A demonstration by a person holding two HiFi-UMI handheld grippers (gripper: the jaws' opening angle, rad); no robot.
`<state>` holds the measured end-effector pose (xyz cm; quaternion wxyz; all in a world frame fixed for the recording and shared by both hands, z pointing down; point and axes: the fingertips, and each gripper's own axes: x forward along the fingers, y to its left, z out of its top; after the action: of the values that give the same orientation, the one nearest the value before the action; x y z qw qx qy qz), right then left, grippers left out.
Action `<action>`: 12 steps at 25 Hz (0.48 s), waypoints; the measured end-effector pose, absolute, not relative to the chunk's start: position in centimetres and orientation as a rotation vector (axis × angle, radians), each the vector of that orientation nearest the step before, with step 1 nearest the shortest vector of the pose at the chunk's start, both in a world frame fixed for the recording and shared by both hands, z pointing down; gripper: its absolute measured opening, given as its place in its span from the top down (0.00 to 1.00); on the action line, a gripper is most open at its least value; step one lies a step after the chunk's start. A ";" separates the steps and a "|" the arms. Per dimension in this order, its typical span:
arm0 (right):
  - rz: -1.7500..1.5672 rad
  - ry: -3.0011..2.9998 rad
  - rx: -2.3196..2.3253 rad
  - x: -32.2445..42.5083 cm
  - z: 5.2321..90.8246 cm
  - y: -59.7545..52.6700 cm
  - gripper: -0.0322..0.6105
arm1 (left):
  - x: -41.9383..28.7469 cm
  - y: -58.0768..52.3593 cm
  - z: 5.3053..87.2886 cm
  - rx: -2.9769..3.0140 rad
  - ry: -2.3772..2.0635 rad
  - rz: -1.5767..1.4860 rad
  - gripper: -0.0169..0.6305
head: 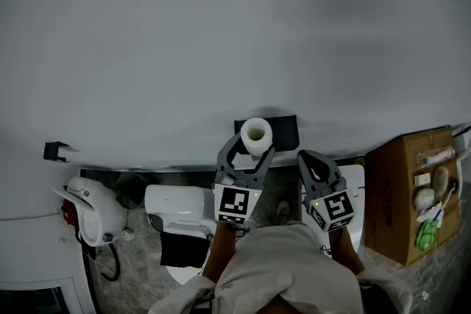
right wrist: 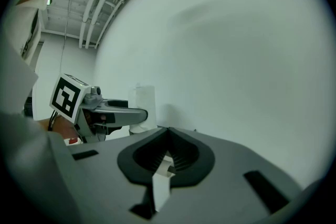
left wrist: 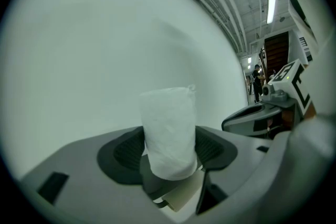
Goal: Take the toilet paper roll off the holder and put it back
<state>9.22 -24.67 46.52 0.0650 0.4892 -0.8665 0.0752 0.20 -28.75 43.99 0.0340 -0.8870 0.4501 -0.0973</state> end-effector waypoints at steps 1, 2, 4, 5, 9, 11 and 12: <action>0.230 -2.614 1.477 9.4 46.6 -24.8 0.95 | 0.4 -28.9 44.1 -2.729 1.384 -0.303 0.51; 0.233 -2.612 1.476 9.5 46.7 -24.9 0.95 | 0.5 -29.0 44.2 -2.730 1.383 -0.309 0.51; 0.235 -2.612 1.475 9.6 46.7 -25.1 0.95 | 0.7 -29.3 44.5 -2.730 1.383 -0.324 0.51; 0.236 -2.612 1.475 9.6 46.7 -25.2 0.95 | 0.7 -29.4 44.6 -2.730 1.385 -0.331 0.51; 0.243 -2.612 1.474 9.7 46.9 -25.5 0.95 | 0.8 -29.9 45.1 -2.722 1.404 -0.351 0.51; 0.245 -2.611 1.474 9.7 46.9 -25.5 0.95 | 0.9 -30.1 45.3 -2.719 1.408 -0.362 0.51; 0.246 -2.611 1.474 9.6 46.9 -25.6 0.95 | 0.9 -30.2 45.4 -2.719 1.410 -0.366 0.51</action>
<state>9.65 -25.58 46.95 0.0666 0.4888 -0.8660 0.0815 0.89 -30.15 45.38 0.0286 -0.8811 0.4568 -0.1188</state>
